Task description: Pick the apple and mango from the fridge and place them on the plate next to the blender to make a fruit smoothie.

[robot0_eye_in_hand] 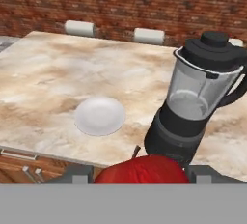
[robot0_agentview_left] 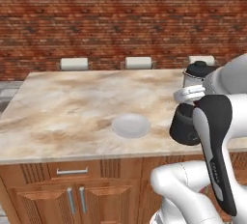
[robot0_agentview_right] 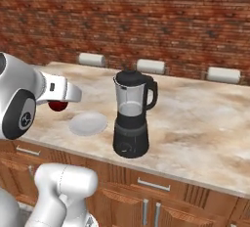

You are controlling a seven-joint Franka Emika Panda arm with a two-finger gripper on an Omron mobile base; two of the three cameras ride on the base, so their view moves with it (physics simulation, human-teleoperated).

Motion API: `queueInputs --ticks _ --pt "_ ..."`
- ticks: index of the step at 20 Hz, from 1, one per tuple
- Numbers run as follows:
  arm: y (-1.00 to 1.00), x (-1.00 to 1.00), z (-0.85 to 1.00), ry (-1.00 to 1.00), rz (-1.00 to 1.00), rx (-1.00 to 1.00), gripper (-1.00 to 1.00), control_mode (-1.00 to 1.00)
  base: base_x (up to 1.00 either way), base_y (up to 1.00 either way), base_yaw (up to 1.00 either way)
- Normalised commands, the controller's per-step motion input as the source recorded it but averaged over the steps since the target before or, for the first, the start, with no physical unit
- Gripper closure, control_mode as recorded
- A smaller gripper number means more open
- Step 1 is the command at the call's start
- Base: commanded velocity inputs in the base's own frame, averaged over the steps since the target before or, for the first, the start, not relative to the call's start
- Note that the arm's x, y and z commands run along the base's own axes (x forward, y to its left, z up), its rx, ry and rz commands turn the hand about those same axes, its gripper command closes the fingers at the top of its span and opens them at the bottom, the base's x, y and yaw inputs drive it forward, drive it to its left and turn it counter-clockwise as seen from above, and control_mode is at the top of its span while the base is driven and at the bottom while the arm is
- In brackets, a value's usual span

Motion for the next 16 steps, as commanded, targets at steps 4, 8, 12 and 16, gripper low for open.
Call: queueInputs --ticks 4,8,12,16 --pt "0.0 0.0 0.0 0.0 0.0 0.0 1.0 1.0 0.4 0.61 0.0" --pt "0.0 0.0 0.0 0.0 0.0 0.0 1.0 1.0 0.51 0.07 -0.01" --pt "0.0 0.15 -0.01 0.06 0.0 0.0 1.0 -1.0 0.46 0.02 -0.01" --pt "0.0 0.55 -0.35 0.4 0.0 0.03 1.0 -1.0 0.0 0.0 0.0"
